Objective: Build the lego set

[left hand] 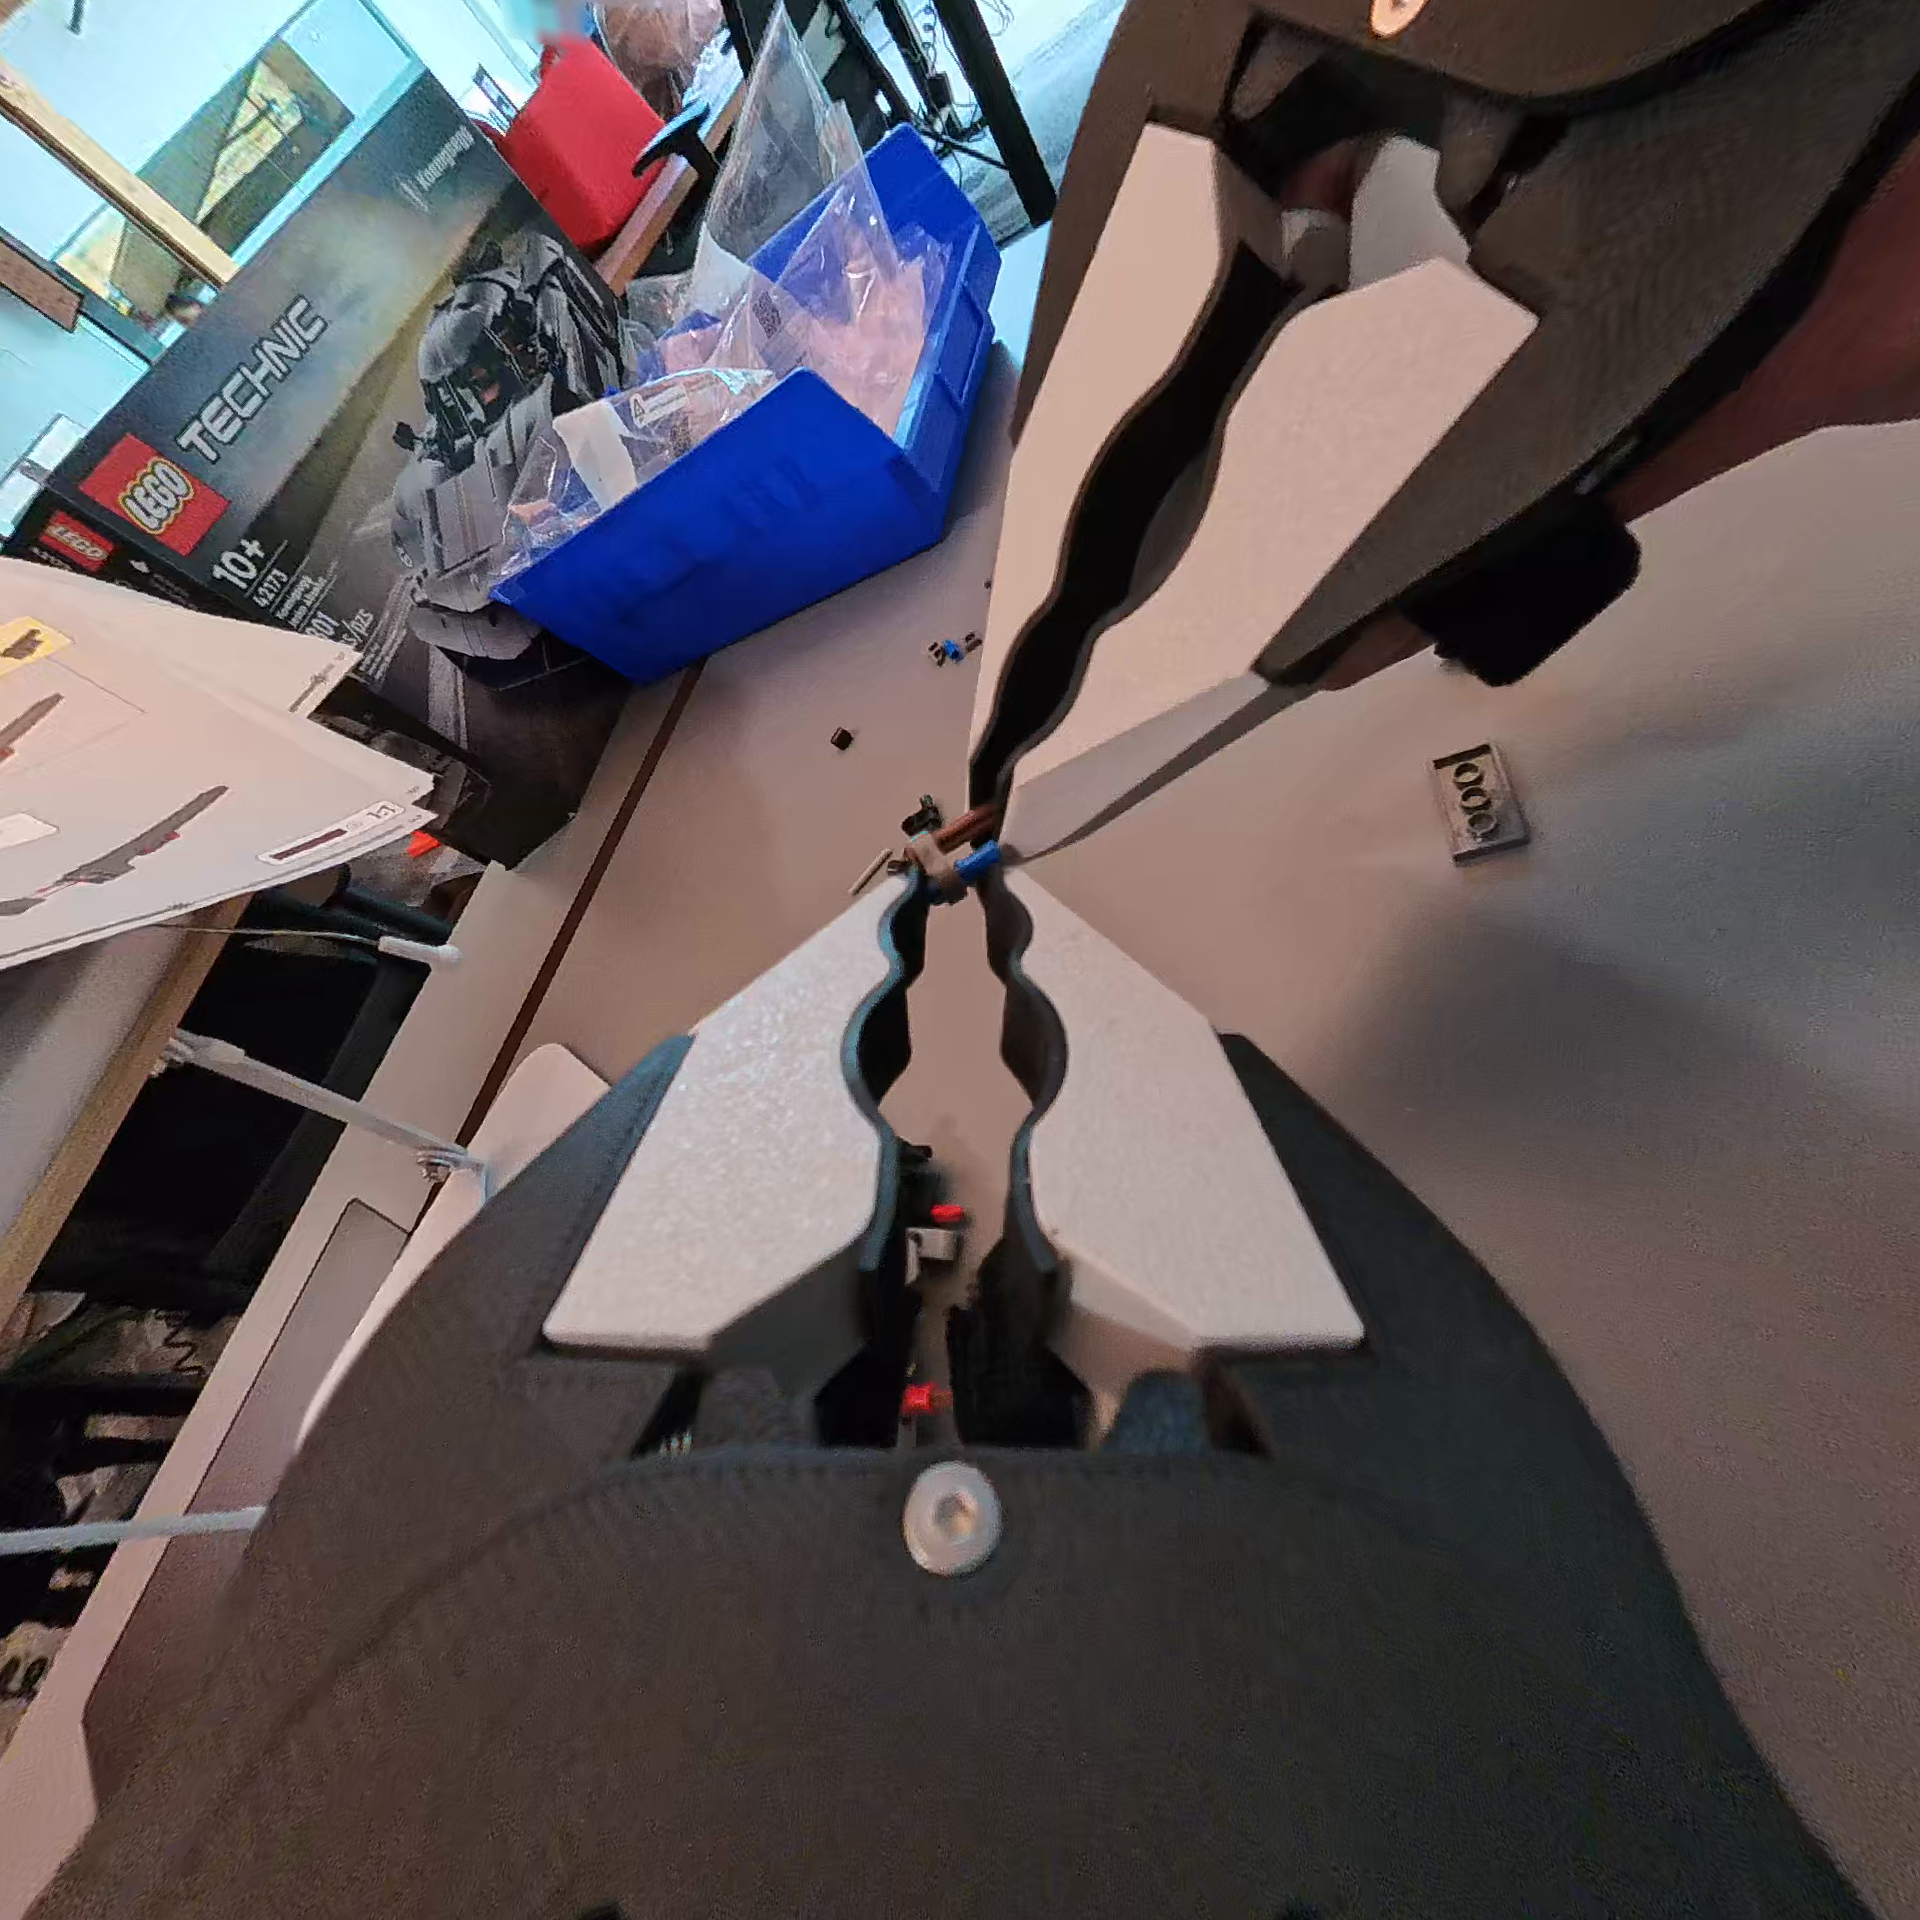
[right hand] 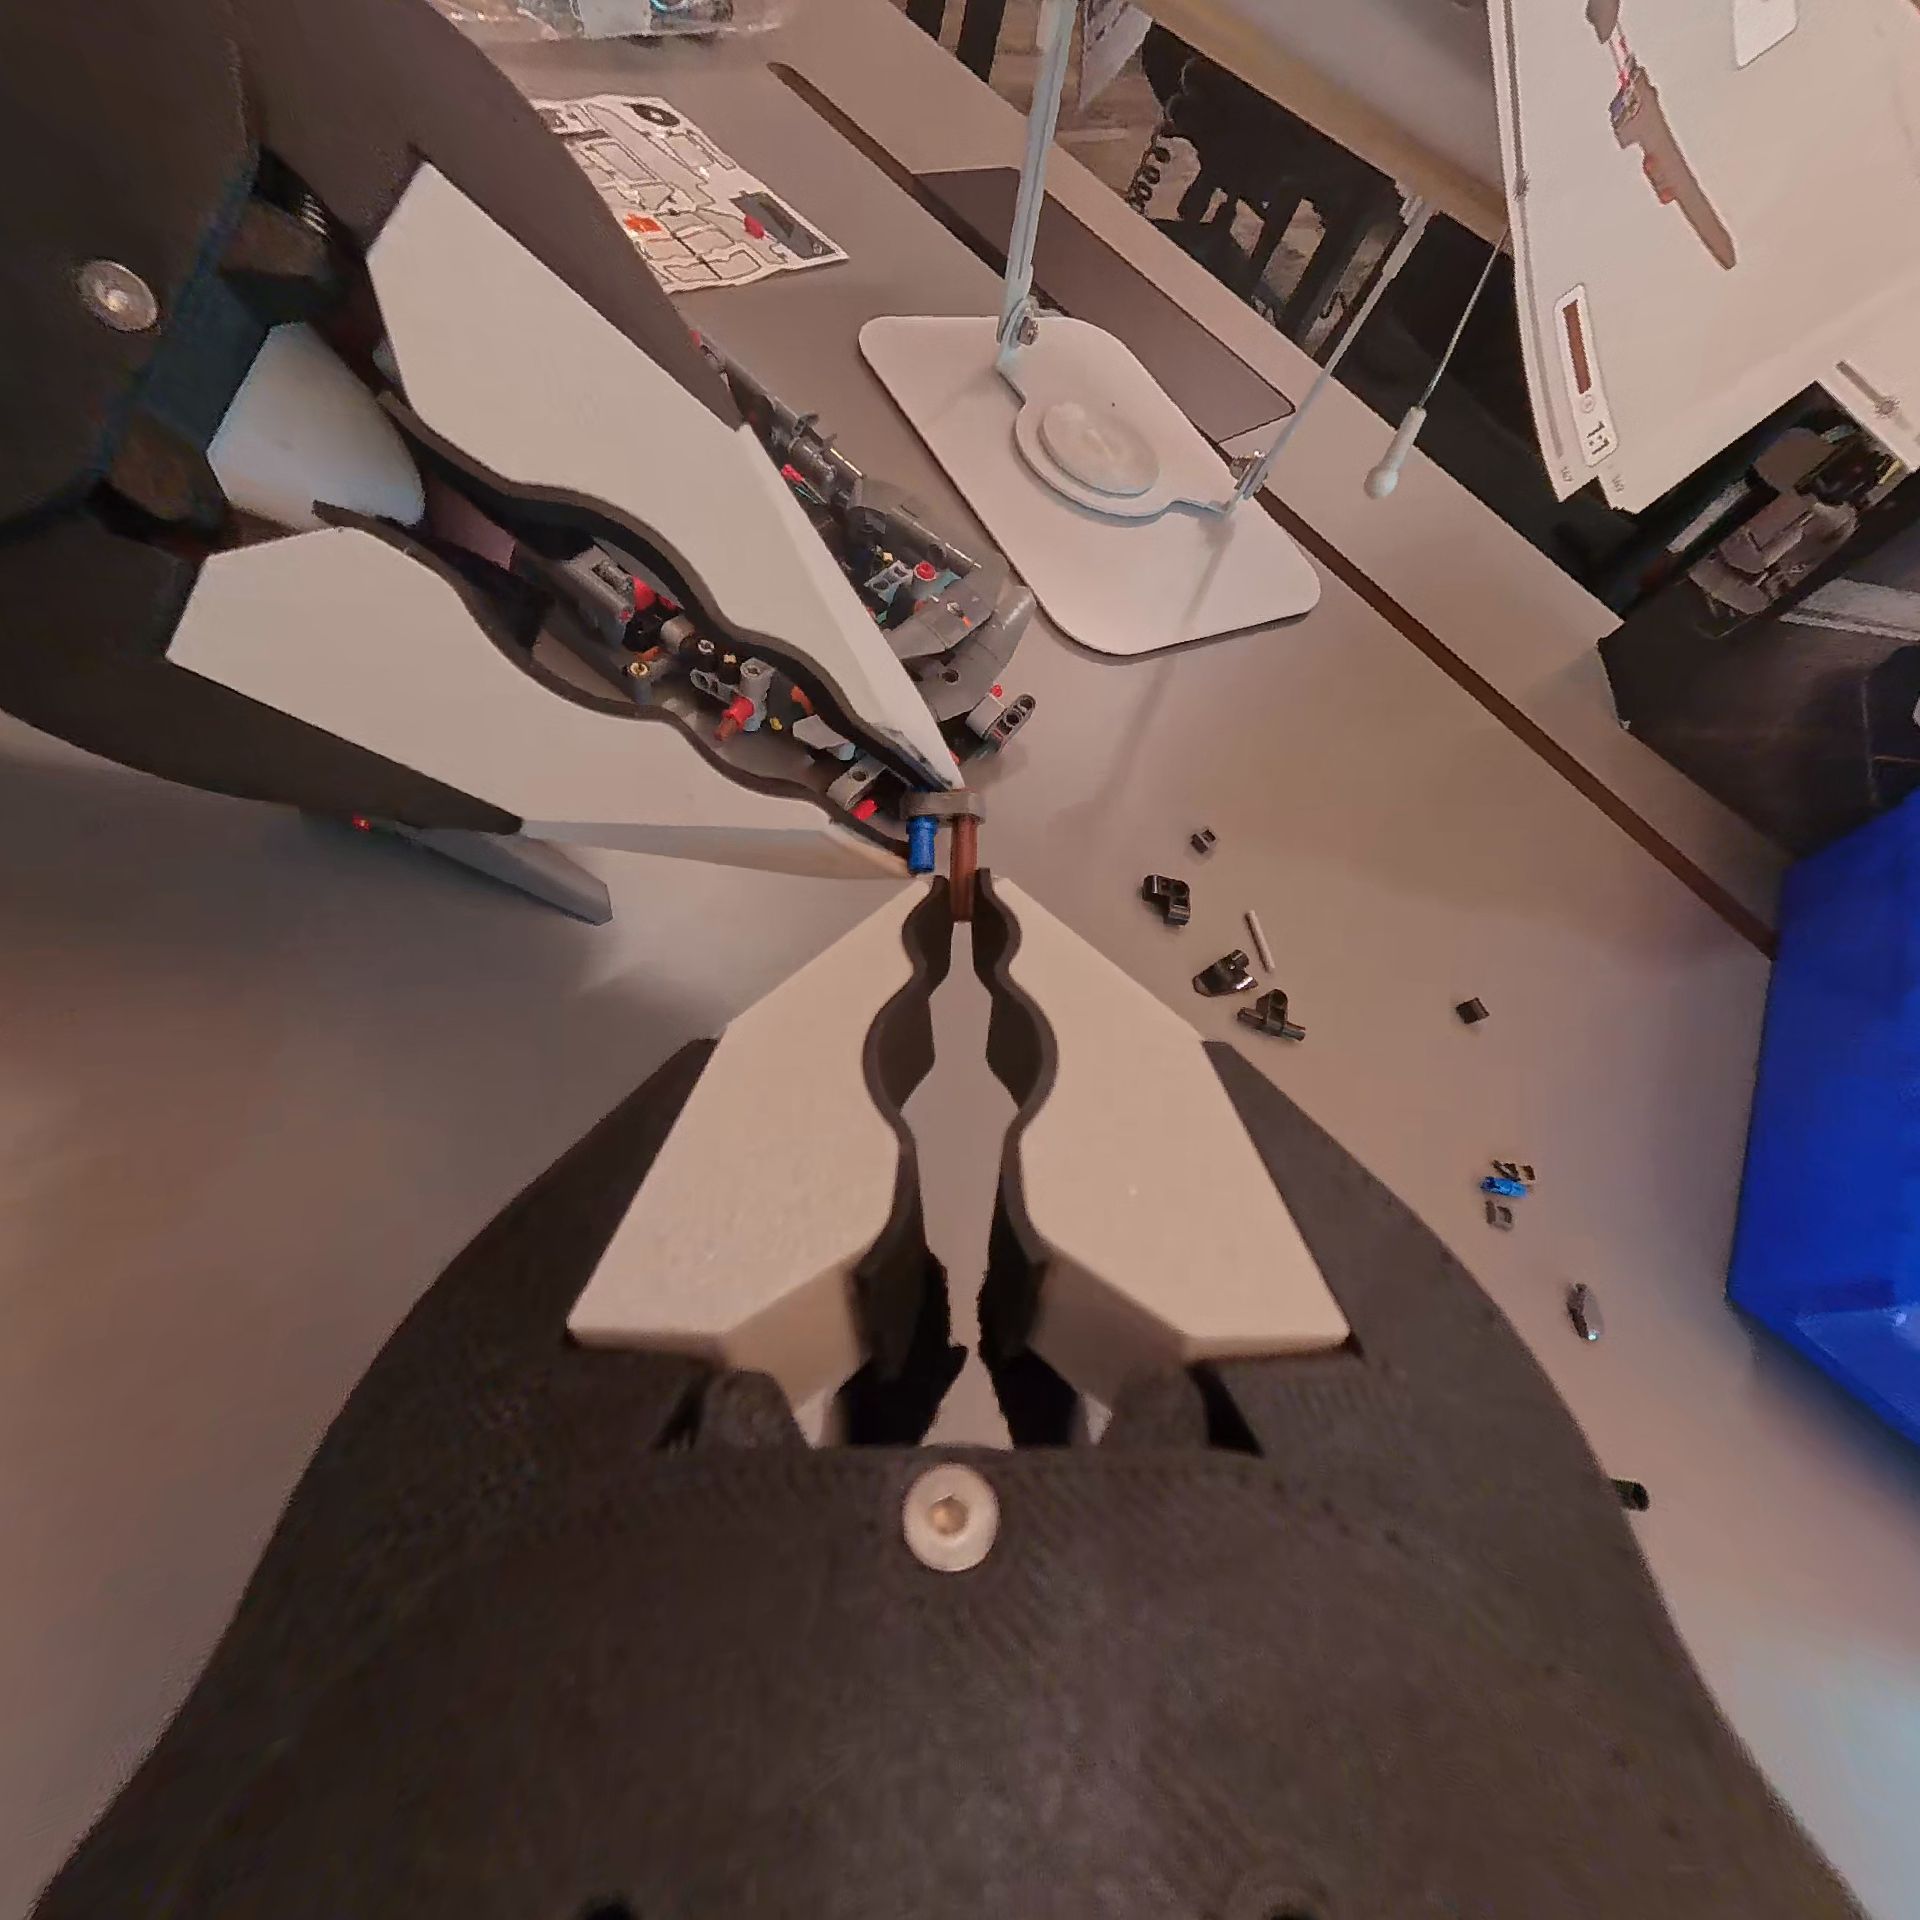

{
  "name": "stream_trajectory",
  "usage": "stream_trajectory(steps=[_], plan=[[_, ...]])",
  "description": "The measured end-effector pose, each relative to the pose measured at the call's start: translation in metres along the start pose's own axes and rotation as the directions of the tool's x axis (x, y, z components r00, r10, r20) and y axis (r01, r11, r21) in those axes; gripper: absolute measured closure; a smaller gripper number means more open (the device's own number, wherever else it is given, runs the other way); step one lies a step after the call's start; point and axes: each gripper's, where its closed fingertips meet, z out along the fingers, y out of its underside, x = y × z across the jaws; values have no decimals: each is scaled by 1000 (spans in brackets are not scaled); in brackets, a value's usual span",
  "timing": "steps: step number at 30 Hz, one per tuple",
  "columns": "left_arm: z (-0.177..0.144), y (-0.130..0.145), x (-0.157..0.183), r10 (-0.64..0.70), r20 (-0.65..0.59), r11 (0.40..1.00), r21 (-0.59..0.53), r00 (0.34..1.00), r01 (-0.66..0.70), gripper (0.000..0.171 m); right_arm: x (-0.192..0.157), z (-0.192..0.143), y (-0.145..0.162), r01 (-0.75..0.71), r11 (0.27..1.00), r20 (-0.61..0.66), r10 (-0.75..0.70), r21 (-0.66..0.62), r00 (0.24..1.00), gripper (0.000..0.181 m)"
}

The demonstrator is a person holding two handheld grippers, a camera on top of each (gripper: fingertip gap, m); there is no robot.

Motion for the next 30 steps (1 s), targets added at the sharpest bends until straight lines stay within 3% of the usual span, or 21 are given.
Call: stream_trajectory(steps=[7,10,20,30], plan=[[-2,-1,0,-43,-18,999,12,999,43,164,-1,-2,0,18,1000,-5,-18,-2,1000,180],[-3,-5,-3,-65,-16,997,39,998,66,145,0,-2,-1,0,1000,-10,0,5,1000,180],[-4,-5,4,-90,-90,993,66,992,96,156,-4,-2,1,42,999,-4,-42,2,999,180],[-6,-6,6,-32,-81,998,46,996,36,158,-8,-3,2,113,993,8,-113,-15,994,180]])
